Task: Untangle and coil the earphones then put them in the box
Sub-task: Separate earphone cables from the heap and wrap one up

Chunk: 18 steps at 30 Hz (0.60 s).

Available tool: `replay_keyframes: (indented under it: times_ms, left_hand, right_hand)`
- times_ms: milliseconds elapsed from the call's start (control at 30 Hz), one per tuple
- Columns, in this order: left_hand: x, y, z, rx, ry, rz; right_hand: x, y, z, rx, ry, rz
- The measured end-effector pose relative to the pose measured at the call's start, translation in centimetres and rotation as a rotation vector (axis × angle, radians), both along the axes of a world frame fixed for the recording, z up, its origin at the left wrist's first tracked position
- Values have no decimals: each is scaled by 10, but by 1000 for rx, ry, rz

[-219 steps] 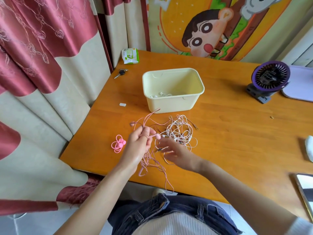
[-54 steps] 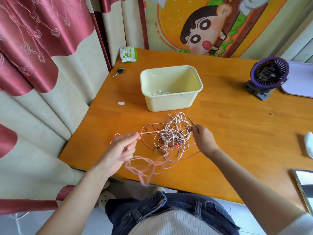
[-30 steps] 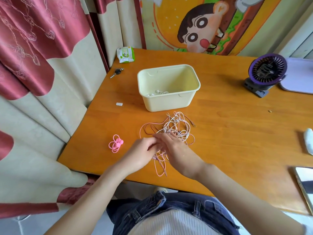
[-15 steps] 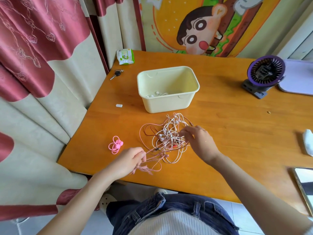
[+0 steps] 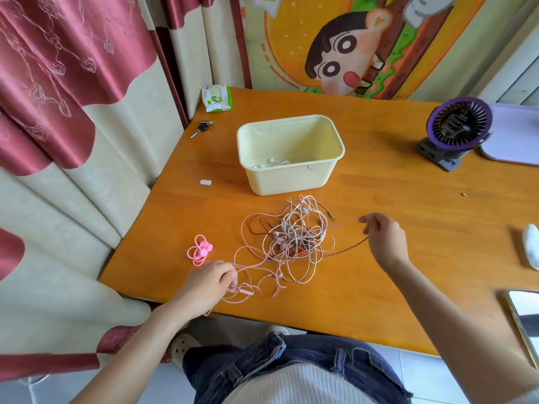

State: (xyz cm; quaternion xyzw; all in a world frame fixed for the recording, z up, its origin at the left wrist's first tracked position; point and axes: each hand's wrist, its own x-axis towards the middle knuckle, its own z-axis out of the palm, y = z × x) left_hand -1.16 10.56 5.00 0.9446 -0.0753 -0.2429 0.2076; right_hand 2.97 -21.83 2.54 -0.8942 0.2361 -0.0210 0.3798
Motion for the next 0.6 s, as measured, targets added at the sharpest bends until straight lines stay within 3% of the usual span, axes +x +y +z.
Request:
replay_keyframes:
  times_ms: [67, 133, 233, 300, 433, 600]
  left_hand:
    - [3, -8, 6, -24, -60, 18]
    - [6, -20, 14, -43, -134, -5]
    - [9, -37, 23, -110, -202, -57]
    - [10, -45, 27, -191, -266, -69]
    - [10, -52, 36, -332, -350, -28]
    - [9, -43, 26, -322, -278, -56]
  right_hand:
    - [-9, 10, -5, -224, 76, 188]
    - [-17, 30, 0, -317, -14, 358]
    - [-29, 71, 29, -119, -251, 587]
    - [-35, 92, 43, -34, -307, 786]
    - [-40, 114, 51, 157, -156, 904]
    - [-34, 107, 45, 85, -152, 916]
